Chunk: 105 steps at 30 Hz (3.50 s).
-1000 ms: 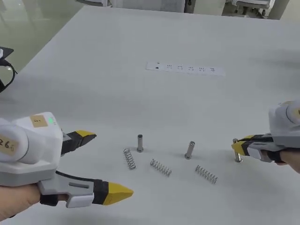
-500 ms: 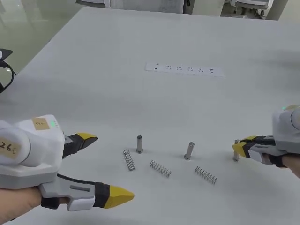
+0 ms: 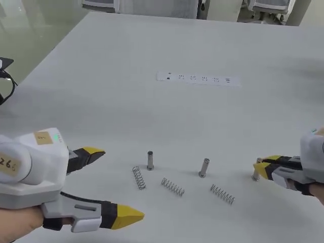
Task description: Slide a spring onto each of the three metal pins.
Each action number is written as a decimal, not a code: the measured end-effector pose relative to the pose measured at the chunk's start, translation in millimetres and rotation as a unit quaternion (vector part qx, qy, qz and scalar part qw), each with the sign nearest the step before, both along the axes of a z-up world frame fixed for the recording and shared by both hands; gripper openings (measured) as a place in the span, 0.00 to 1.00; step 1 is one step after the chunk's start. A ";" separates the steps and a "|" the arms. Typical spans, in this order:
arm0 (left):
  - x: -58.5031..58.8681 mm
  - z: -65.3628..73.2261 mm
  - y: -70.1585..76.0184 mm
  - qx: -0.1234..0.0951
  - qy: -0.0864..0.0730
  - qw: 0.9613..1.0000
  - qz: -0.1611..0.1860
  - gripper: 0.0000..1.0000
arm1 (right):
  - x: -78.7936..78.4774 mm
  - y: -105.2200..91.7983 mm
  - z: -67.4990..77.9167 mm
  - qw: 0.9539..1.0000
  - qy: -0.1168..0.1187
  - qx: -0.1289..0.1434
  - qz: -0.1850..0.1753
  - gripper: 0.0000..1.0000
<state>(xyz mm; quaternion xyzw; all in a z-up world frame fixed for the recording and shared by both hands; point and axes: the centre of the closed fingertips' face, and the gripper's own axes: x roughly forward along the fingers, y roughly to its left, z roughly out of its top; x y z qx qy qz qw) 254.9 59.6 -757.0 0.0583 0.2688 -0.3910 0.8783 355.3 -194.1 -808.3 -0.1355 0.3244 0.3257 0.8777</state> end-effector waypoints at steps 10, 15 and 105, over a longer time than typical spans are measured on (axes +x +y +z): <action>0.0 0.3 -0.6 -0.001 -0.002 1.000 0.002 0.91 | -3.1 -3.7 -0.7 1.000 -0.005 0.006 0.001 0.05; 0.2 2.7 -0.5 -0.004 -0.004 1.000 0.003 0.90 | -4.8 -5.2 -1.5 1.000 -0.008 0.001 0.009 0.06; -0.2 -2.0 0.8 -0.015 -0.002 1.000 0.008 0.91 | -50.4 -24.2 21.1 1.000 -0.010 0.009 0.023 0.47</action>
